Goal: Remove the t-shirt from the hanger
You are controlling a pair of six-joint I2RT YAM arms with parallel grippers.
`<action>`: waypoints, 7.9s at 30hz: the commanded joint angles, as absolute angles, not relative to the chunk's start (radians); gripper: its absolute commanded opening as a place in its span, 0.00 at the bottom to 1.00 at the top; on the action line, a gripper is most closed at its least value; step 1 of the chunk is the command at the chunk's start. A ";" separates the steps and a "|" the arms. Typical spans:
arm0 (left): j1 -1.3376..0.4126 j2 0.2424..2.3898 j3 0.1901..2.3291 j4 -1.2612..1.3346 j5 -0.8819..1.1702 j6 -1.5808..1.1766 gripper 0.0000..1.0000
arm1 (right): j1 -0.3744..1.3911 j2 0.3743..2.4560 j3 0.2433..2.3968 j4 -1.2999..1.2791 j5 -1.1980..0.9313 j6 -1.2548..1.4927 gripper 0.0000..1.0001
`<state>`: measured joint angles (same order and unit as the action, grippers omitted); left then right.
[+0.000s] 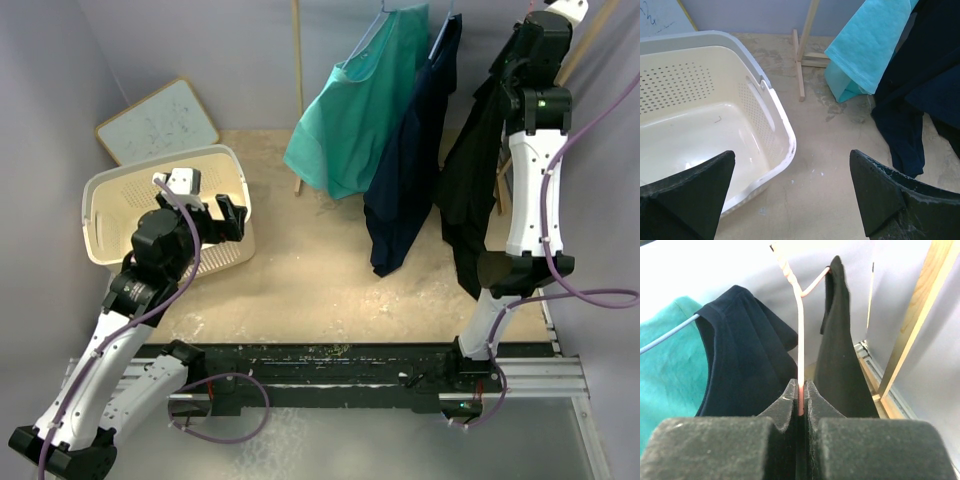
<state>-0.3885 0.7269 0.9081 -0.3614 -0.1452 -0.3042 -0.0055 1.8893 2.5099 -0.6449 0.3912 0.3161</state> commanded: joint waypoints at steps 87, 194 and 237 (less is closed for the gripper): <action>-0.391 1.062 1.579 -0.129 0.830 -0.209 0.95 | 0.063 0.966 1.233 0.551 -1.293 1.164 0.00; -0.388 0.825 1.394 -0.396 0.457 -0.117 0.00 | 0.229 0.871 1.242 -0.590 0.225 0.334 0.00; -0.515 1.171 1.451 -0.750 0.226 0.033 0.00 | -0.018 0.762 1.356 -0.414 -0.955 0.322 0.54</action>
<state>-0.4171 1.1439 1.4170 -0.6281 0.3996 -0.0383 -0.0189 0.7818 1.2758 -0.5068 -0.7795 0.2806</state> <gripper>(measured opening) 0.022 0.527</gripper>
